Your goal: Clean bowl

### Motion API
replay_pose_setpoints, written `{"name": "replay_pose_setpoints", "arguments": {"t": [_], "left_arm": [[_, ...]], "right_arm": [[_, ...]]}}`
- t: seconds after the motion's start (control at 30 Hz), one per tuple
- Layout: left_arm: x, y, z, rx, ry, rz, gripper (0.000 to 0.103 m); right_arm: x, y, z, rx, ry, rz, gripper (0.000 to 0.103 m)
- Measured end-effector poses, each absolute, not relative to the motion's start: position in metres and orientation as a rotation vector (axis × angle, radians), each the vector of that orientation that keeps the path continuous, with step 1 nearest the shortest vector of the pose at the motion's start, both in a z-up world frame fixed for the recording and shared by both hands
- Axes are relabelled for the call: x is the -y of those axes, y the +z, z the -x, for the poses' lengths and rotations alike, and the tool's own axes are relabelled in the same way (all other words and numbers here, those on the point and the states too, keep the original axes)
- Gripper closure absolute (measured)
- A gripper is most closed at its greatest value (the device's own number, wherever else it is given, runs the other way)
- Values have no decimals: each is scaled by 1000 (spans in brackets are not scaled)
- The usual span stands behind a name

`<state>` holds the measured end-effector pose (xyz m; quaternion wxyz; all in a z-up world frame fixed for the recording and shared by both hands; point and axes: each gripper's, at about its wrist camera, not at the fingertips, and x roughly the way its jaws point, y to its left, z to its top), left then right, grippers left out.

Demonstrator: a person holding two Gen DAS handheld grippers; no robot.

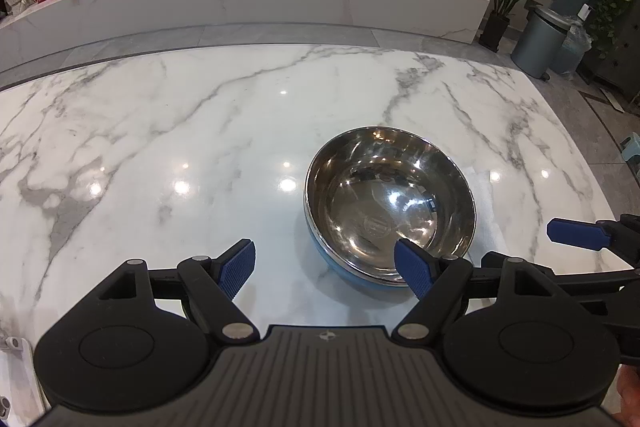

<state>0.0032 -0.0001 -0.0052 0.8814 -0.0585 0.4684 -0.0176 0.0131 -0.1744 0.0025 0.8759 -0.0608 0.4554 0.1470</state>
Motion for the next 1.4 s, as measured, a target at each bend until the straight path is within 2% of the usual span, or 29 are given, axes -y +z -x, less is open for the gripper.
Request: {"name": "replay_pose_setpoints", "arguments": {"t": [1.13, 1.4], "left_arm": [[-4, -13, -9, -998, -38, 133, 27], [-7, -22, -18, -1011, -55, 156, 27]], "right_arm": [[179, -2, -19, -959, 314, 132, 30], [184, -25, -32, -996, 285, 155, 30]]}}
